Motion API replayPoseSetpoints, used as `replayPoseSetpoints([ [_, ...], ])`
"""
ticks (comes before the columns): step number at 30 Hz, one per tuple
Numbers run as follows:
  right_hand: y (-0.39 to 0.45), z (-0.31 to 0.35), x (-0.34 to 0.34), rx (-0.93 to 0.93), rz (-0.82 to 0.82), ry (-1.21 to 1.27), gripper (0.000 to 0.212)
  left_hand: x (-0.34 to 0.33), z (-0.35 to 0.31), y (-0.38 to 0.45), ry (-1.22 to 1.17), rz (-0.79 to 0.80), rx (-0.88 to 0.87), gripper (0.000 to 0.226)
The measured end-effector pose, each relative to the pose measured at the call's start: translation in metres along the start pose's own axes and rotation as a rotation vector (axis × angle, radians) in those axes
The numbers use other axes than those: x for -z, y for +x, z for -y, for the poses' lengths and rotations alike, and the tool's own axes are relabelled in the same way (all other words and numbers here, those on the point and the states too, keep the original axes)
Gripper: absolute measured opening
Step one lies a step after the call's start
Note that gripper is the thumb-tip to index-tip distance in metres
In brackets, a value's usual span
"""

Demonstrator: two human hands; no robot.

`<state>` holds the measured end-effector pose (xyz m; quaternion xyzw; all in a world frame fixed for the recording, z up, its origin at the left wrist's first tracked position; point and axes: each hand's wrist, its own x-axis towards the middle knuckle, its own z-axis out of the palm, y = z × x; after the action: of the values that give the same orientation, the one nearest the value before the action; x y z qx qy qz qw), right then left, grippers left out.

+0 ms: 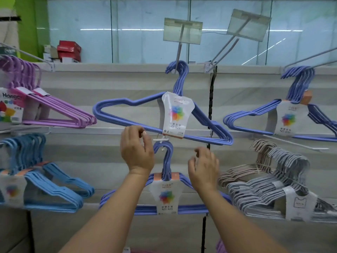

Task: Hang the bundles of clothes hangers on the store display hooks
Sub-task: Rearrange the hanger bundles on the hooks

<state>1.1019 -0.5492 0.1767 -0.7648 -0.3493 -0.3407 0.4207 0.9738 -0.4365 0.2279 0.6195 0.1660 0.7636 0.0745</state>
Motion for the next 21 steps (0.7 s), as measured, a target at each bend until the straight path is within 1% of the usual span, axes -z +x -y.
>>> replayPoseSetpoints([
  [1,0.012,0.007,0.002,-0.009,-0.126,0.018,0.027,-0.004,-0.005,0.006,-0.001,0.0,-0.03,0.02],
  [2,0.027,0.013,0.005,-0.02,-0.215,0.018,0.02,-0.007,-0.008,0.013,0.005,0.007,-0.069,0.019],
  [3,0.043,0.018,0.01,-0.031,-0.267,-0.001,0.017,-0.01,-0.01,0.019,0.01,0.023,-0.113,0.019],
  [5,0.075,0.025,0.021,-0.056,-0.304,-0.066,0.014,-0.011,-0.008,0.03,-0.011,0.078,-0.185,0.023],
  [7,0.102,0.027,0.03,-0.085,-0.301,-0.115,0.019,-0.007,-0.005,0.036,-0.107,0.144,-0.162,0.019],
  [8,0.112,0.027,0.033,-0.098,-0.282,-0.123,0.024,-0.005,-0.004,0.04,-0.171,0.155,-0.097,0.016],
  [10,0.126,0.026,0.033,-0.128,-0.189,-0.123,0.035,-0.004,-0.005,0.049,-0.267,0.125,0.017,0.017],
  [11,0.131,0.025,0.031,-0.15,-0.122,-0.112,0.041,-0.005,-0.007,0.055,-0.239,0.101,-0.002,0.019],
  [12,0.137,0.025,0.03,-0.175,-0.054,-0.091,0.046,-0.008,-0.01,0.062,-0.147,0.083,-0.072,0.022],
  [14,0.145,0.025,0.026,-0.217,0.081,-0.025,0.052,-0.017,-0.016,0.077,0.118,0.068,-0.255,0.026],
  [15,0.149,0.025,0.025,-0.227,0.143,0.01,0.054,-0.023,-0.019,0.086,0.255,0.099,-0.298,0.029],
  [16,0.151,0.025,0.024,-0.233,0.194,0.036,0.054,-0.027,-0.021,0.095,0.383,0.19,-0.283,0.032],
  [19,0.157,0.023,0.023,-0.223,0.257,0.057,0.051,-0.039,-0.017,0.117,0.713,0.559,-0.067,0.042],
  [20,0.159,0.022,0.024,-0.215,0.264,0.054,0.051,-0.041,-0.014,0.12,0.786,0.635,-0.041,0.045],
  [21,0.161,0.021,0.024,-0.208,0.267,0.058,0.051,-0.043,-0.011,0.122,0.831,0.677,-0.04,0.046],
])
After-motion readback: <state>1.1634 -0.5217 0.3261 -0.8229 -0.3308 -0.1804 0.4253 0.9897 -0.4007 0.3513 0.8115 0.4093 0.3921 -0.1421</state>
